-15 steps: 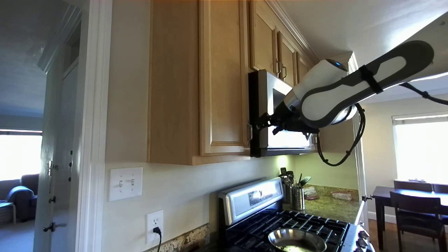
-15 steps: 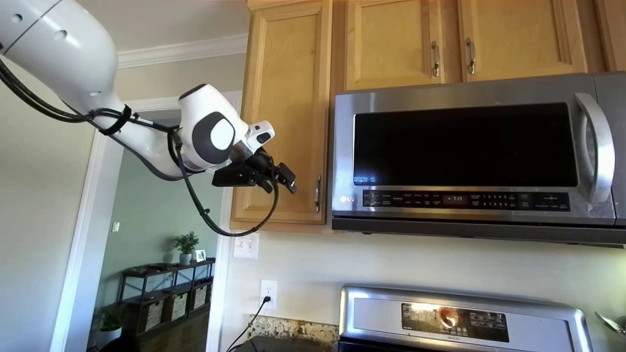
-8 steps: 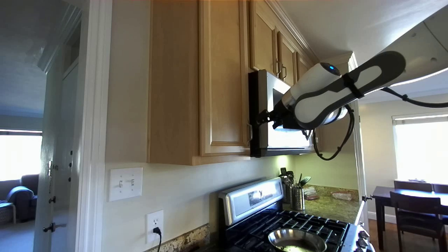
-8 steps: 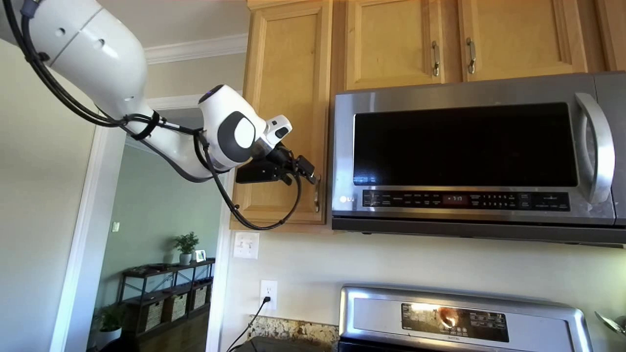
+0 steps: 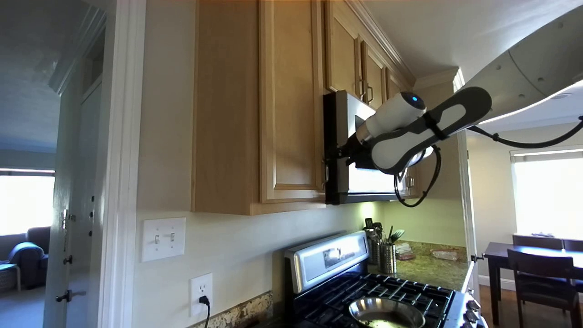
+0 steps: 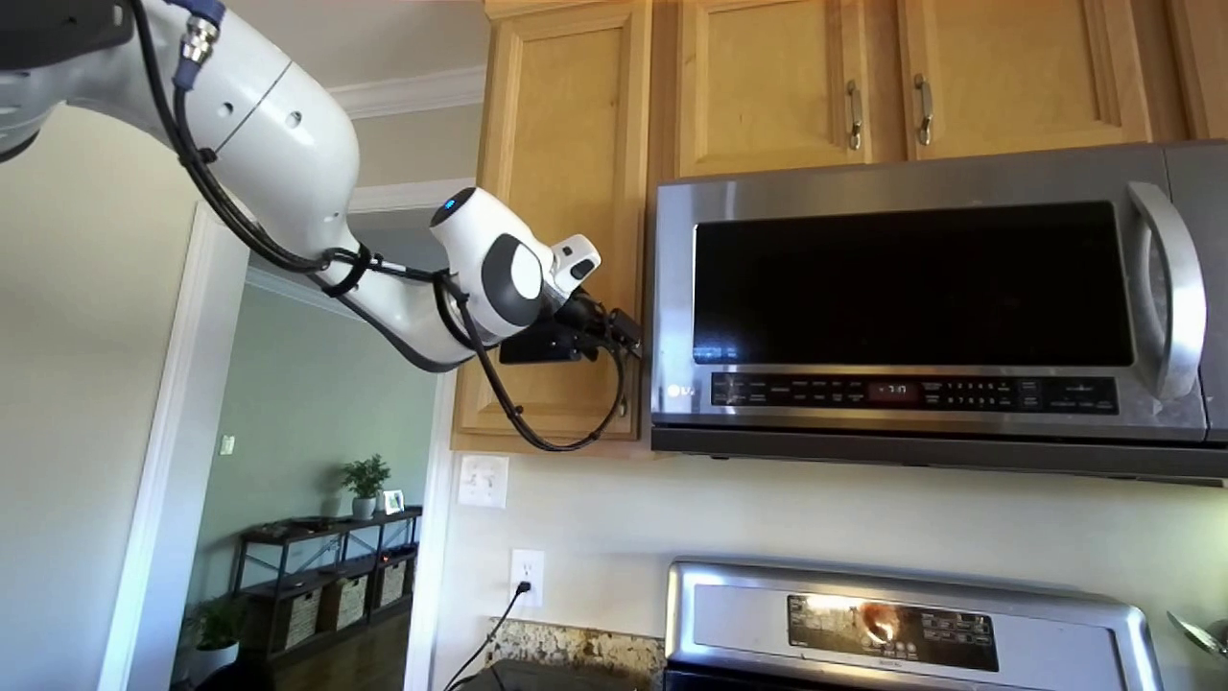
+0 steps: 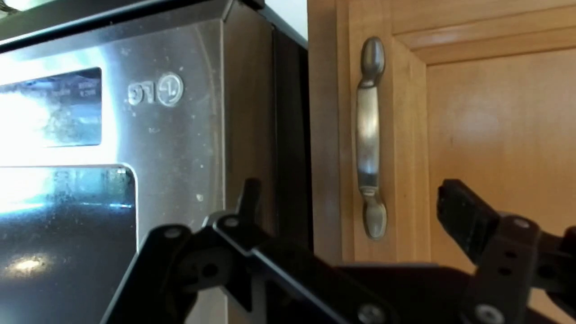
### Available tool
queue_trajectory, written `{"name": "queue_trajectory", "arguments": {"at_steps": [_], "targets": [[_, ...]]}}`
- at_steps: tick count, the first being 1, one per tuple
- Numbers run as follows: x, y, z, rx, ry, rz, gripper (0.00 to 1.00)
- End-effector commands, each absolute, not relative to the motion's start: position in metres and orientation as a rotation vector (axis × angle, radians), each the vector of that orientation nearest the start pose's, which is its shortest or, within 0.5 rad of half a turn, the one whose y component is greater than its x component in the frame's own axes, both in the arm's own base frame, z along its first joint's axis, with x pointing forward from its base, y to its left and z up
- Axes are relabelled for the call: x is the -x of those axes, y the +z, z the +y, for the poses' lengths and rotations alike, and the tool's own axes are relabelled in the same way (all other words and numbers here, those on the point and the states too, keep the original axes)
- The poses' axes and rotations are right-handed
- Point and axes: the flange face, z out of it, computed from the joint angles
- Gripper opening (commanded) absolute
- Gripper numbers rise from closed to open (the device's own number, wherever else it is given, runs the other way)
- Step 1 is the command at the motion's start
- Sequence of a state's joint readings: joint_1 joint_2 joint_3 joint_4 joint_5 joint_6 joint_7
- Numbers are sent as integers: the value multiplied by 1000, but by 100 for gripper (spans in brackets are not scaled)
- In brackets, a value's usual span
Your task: Open the cabinet door on the left side of the microwave
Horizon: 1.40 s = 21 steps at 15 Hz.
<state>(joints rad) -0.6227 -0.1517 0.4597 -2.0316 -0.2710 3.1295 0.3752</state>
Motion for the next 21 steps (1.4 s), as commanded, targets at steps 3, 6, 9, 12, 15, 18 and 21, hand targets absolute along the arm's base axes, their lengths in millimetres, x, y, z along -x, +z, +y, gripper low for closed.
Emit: {"name": "queue_trajectory", "arguments": {"at_steps": [3, 6, 9, 12, 15, 18, 21], "targets": [[-576, 662, -52, 2585, -1907, 322, 100], [-586, 655, -47, 2587, -1883, 320, 74], [-590, 652, -47, 2587, -1867, 323, 58], [-591, 651, -49, 2583, -1870, 319, 37], [-590, 652, -49, 2571, -1881, 313, 18], [-591, 649, -47, 2578, -1868, 308, 6], [-588, 640, -36, 2600, -1861, 240, 8]]}}
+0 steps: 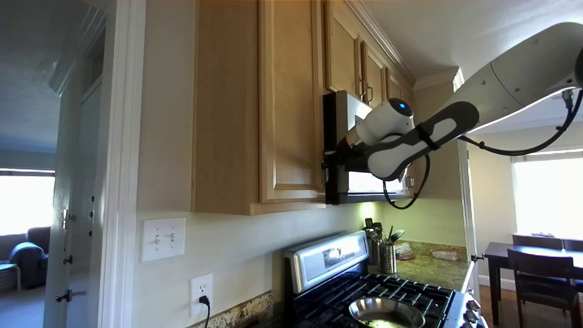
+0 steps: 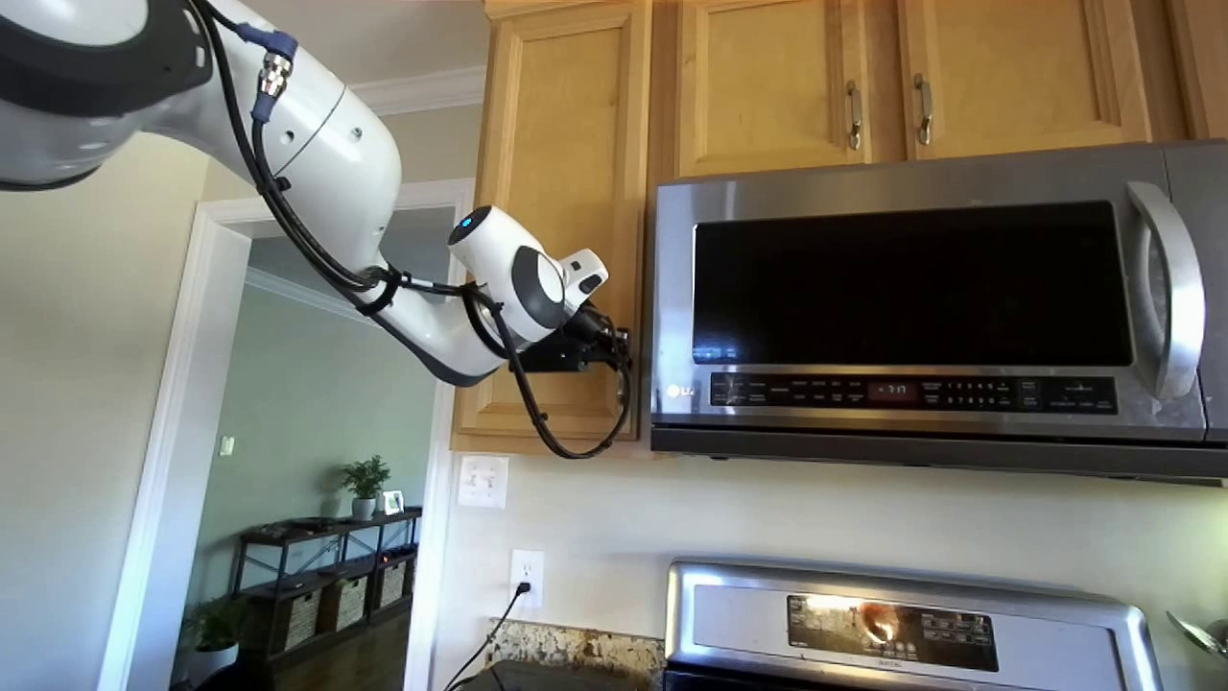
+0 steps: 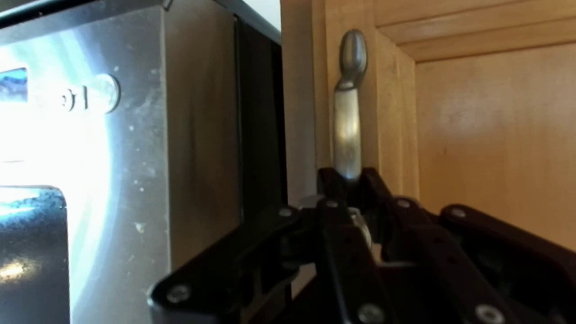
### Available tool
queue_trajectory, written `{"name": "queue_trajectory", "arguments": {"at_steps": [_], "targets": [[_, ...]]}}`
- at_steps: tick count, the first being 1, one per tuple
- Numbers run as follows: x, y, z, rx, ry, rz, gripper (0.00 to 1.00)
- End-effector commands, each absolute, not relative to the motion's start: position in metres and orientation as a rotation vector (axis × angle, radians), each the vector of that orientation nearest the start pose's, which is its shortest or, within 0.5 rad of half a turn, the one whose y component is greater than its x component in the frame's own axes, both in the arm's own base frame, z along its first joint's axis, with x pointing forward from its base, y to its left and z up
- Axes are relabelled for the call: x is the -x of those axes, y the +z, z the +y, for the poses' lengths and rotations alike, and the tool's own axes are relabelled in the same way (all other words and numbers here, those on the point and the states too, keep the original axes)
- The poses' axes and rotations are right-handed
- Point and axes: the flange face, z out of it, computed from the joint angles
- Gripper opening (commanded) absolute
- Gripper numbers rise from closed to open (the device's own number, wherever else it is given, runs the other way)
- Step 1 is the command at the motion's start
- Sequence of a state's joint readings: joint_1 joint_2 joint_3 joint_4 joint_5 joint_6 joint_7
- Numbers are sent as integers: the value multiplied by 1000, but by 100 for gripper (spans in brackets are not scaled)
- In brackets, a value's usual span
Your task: Open the cabinet door on the left side of the microwave
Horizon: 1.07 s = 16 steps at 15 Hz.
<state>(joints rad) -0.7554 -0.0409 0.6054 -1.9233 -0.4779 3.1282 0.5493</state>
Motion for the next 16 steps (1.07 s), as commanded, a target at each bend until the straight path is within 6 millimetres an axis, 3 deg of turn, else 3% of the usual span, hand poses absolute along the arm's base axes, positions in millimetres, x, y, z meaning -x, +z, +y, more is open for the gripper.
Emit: {"name": "queue_trajectory", "arguments": {"at_steps": [1, 11, 16], "targets": [[-586, 639, -34, 2600, -1865, 216, 8], [-568, 627, 22, 2530, -1918, -51, 8], [-548, 627, 30, 2538, -1896, -83, 8]]}}
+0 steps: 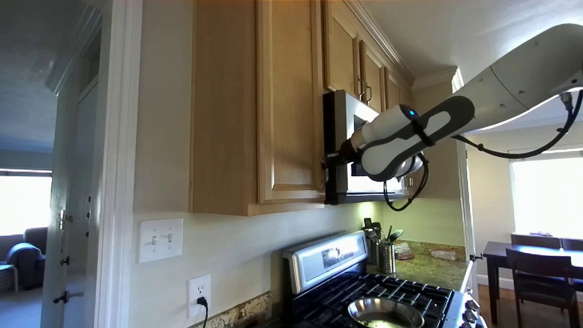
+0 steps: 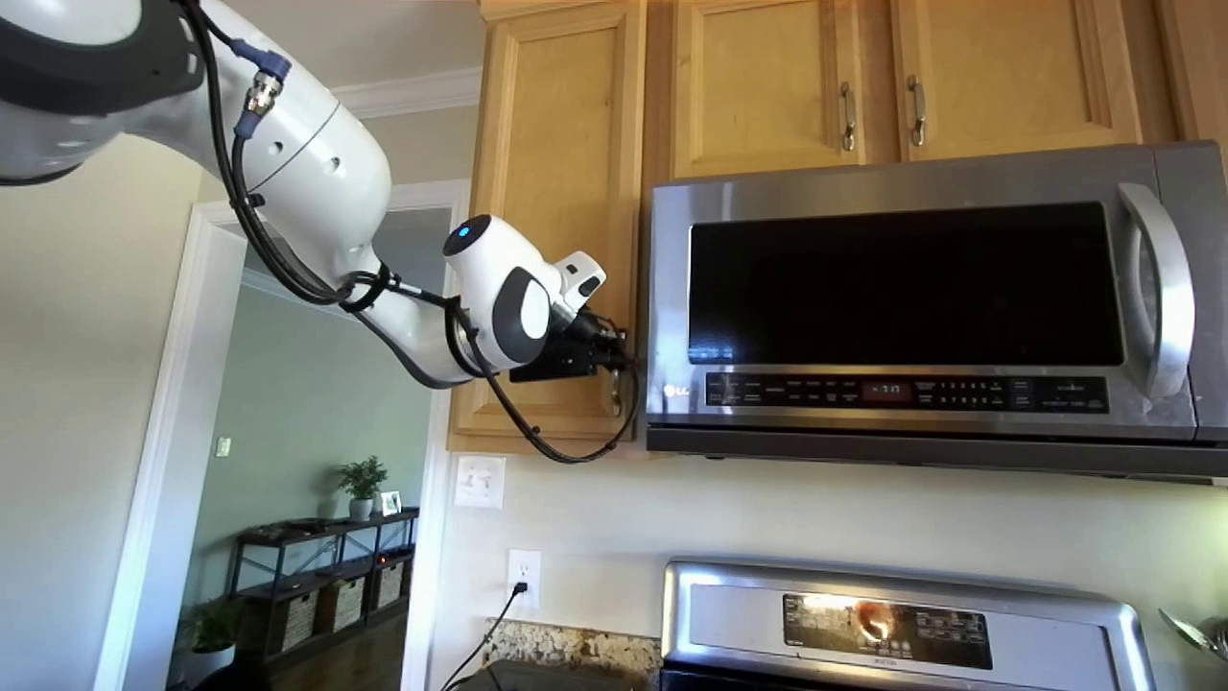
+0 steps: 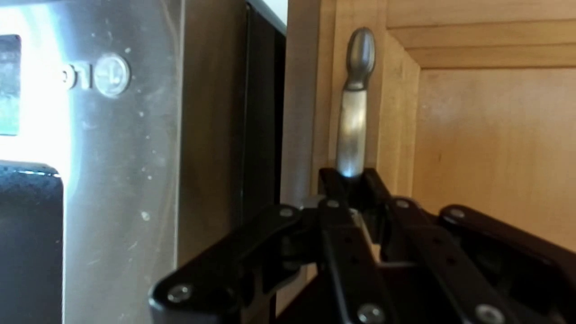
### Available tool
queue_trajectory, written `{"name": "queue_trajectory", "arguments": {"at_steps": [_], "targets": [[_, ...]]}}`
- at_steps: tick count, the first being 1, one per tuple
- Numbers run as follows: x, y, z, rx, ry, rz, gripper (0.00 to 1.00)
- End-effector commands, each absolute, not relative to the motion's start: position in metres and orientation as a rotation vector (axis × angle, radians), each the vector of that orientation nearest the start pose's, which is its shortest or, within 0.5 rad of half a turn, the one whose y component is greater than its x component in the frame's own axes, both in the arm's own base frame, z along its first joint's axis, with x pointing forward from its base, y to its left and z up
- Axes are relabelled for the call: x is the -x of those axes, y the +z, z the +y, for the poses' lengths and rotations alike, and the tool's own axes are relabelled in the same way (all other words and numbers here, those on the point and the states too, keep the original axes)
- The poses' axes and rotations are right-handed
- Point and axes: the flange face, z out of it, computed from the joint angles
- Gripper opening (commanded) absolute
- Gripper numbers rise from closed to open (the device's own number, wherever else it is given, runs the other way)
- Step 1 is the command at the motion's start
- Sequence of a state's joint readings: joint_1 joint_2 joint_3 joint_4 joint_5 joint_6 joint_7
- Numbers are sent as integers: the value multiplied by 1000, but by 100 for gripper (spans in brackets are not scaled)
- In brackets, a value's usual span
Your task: Open the cabinet door on the left side of the microwave
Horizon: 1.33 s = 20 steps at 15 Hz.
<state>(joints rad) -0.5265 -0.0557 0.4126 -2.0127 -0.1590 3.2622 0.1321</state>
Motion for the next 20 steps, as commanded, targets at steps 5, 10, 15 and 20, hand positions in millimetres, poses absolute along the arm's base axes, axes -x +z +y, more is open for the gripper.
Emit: {"name": "queue_trajectory", "arguments": {"at_steps": [5, 10, 15, 20], "targets": [[-506, 630, 22, 2546, -1882, -75, 8], [-441, 633, 7, 2542, -1836, -104, 8], [-371, 636, 11, 2520, -1767, -205, 8], [-324, 645, 47, 2524, -1644, -361, 47]]}}
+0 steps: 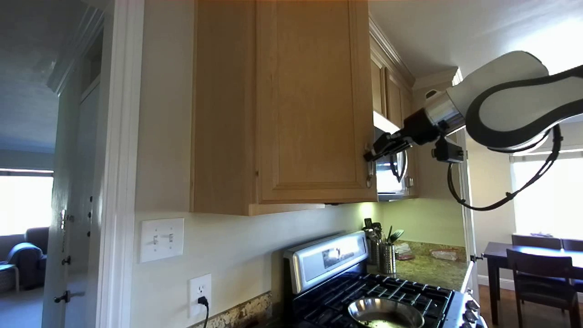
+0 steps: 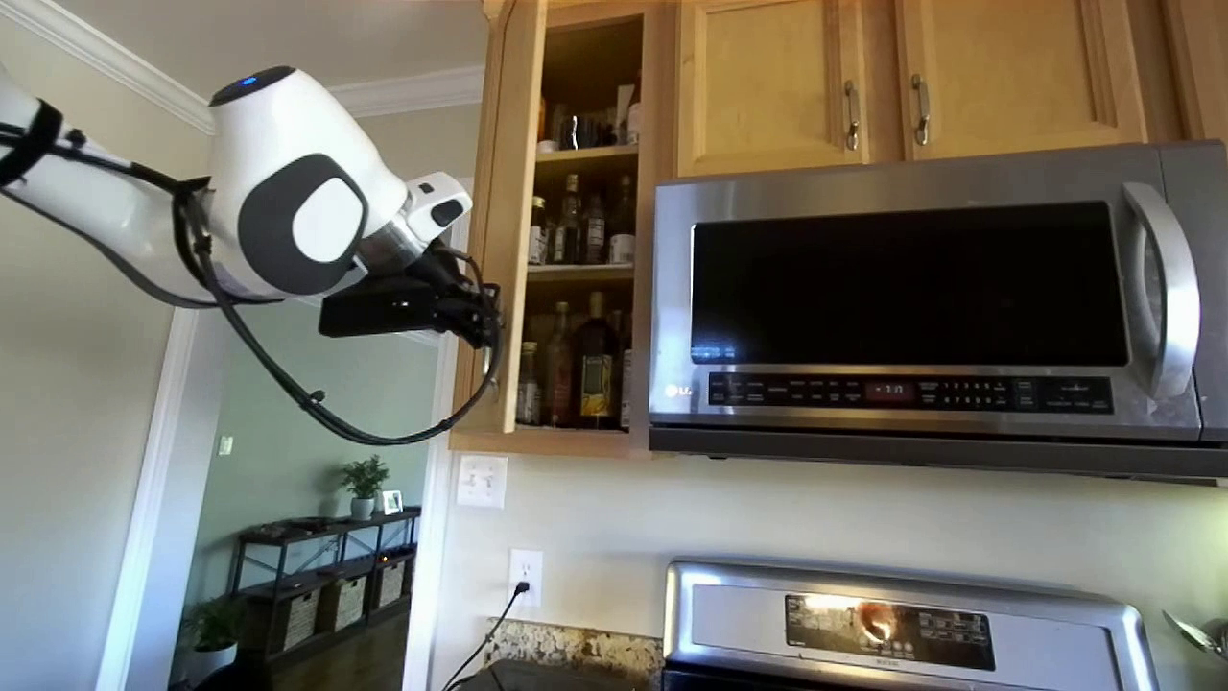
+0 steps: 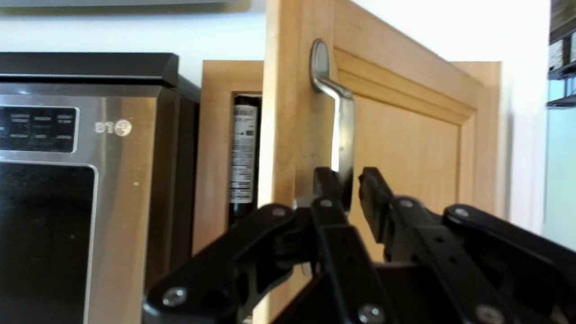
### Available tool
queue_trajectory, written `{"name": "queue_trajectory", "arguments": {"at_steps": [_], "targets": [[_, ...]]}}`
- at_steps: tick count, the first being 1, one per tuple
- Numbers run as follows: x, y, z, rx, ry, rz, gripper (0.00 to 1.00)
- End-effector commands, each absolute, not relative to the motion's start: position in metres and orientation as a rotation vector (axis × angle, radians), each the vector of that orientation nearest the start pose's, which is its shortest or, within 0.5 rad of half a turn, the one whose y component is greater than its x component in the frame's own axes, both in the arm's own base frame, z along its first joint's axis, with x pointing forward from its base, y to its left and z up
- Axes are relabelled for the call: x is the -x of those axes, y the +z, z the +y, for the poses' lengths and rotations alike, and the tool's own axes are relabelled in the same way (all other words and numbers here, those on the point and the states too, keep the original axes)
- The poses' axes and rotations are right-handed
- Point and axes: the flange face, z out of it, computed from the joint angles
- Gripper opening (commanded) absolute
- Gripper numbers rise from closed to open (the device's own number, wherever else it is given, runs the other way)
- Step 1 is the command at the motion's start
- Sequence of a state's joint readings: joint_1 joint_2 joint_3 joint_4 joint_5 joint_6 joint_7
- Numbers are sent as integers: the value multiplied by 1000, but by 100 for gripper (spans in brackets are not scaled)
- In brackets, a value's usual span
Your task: Open the cabinet door on the left side of the microwave
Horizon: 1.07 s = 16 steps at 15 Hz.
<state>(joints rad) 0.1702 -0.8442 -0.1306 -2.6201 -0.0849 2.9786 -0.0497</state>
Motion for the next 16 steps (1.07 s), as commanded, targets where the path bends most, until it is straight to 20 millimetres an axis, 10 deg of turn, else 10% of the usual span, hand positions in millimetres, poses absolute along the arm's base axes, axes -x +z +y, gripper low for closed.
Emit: {"name": "queue_trajectory", "arguments": {"at_steps": [1, 8, 16], "targets": [[-321, 644, 59, 2526, -1596, -420, 52], [-330, 646, 68, 2609, -1297, -657, 97], [-368, 644, 27, 2779, -1108, -567, 100]]}}
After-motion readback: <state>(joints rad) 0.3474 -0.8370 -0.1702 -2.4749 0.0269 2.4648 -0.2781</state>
